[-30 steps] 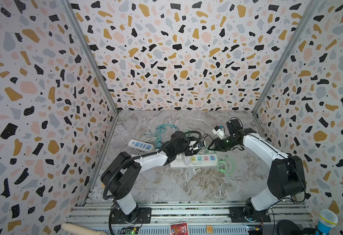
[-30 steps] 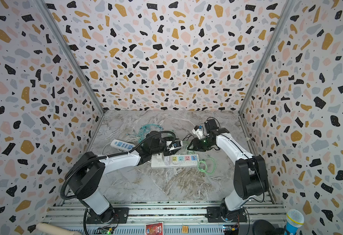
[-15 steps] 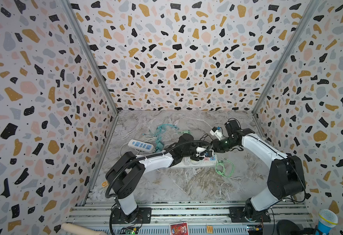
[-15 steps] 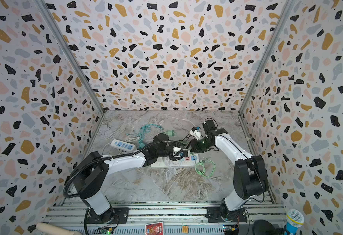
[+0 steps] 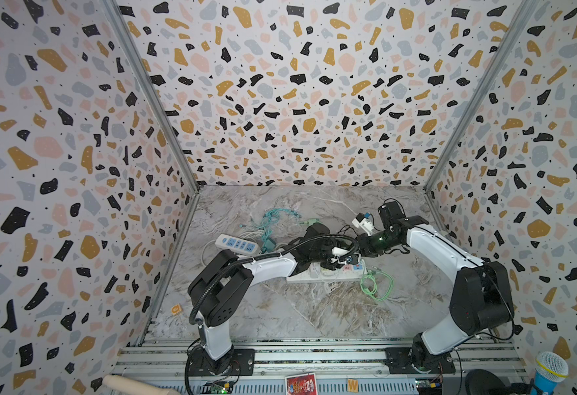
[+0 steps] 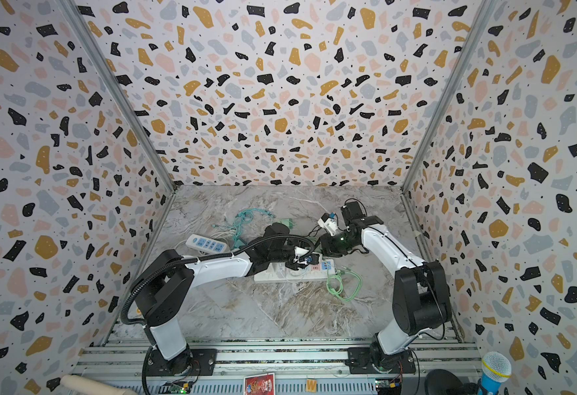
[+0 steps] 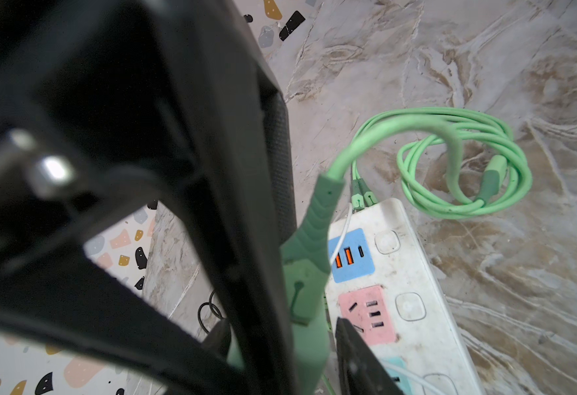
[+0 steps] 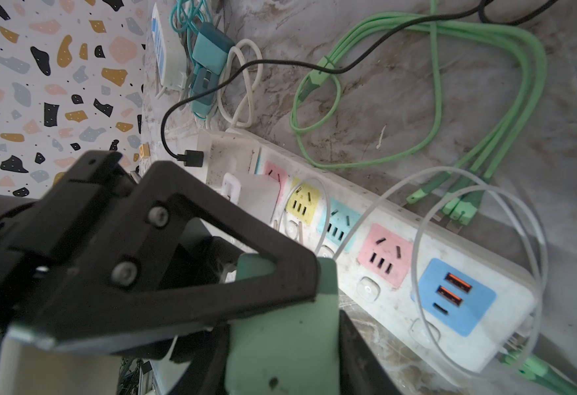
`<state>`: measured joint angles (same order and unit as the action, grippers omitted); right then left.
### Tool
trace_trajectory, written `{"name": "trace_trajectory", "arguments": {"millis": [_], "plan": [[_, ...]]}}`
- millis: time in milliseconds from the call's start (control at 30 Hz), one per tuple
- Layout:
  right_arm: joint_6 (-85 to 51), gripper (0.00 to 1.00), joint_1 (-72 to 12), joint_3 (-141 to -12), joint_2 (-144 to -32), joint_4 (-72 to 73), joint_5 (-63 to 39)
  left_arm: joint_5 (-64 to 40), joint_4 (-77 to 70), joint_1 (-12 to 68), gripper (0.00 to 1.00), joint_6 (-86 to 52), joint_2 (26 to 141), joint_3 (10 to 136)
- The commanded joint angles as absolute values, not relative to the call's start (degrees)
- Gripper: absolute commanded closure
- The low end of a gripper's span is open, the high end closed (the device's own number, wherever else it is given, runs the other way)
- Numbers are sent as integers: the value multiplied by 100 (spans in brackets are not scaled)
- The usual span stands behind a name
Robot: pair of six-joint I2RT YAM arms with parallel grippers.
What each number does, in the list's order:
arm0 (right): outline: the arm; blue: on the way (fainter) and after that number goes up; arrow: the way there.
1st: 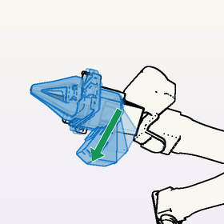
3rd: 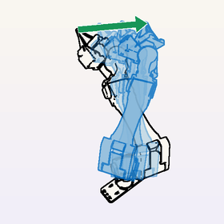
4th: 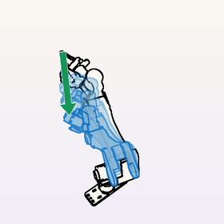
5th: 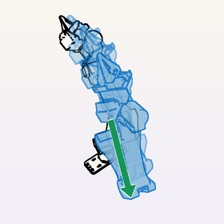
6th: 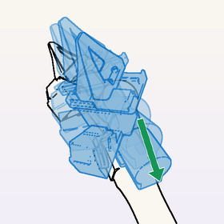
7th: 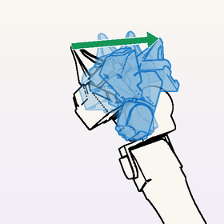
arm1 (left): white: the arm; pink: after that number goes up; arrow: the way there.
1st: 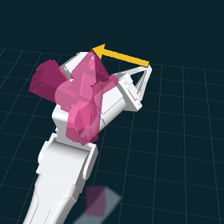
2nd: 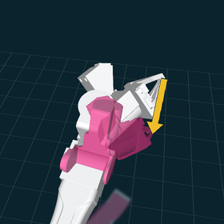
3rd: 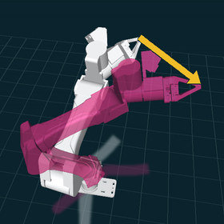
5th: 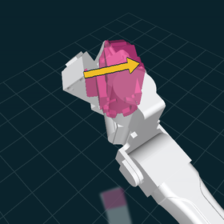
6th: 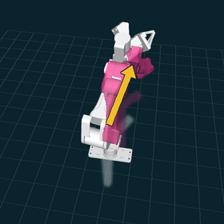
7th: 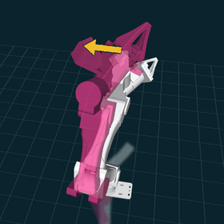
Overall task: Insert plugs into power strip
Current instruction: Insert the plug into the socket.
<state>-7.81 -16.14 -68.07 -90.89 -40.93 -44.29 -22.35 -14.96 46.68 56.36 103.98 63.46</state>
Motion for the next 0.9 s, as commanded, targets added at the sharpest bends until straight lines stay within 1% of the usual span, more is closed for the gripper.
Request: {"name": "trace_trajectory", "arguments": {"millis": [0,67,200,300,400,467,533,633,733,800,867], "plan": [[-694,67,-1641,-6827,-8842,-4166,-4579,-2453,-1510,4681,55,5614,10493,6580],[-702,67,-1644,-6804,-8849,-4139,-4601,-2474,-1477,4684,62,5583,10520,6652],[-712,66,-1644,-6755,-8854,-4091,-4633,-2554,-1477,4682,70,5481,10520,6686],[-742,65,-1636,-6737,-8849,-4062,-4652,-2667,-1226,4684,79,5449,10563,6796],[-772,63,-1626,-6734,-8815,-4025,-4690,-2698,-1150,4678,83,5407,10582,6840],[-820,57,-1613,-6743,-8794,-4000,-4685,-2723,-1197,4679,87,5345,10573,6821],[-971,44,-1531,-6718,-8725,-3903,-4594,-2732,-1273,4677,91,5234,10548,6798],[-1260,33,-1255,-6643,-8532,-3694,-4504,-2789,-1345,4683,92,4992,10524,6784],[-1570,28,-834,-6559,-8246,-3476,-4433,-2878,-1395,4667,92,4680,10535,6802],[-1753,28,-498,-6452,-8007,-3373,-4381,-2964,-1542,4625,92,4360,10563,6810],[-1841,27,-189,-6328,-7733,-3380,-4104,-3079,-1765,4574,92,3962,10586,6816]]}}
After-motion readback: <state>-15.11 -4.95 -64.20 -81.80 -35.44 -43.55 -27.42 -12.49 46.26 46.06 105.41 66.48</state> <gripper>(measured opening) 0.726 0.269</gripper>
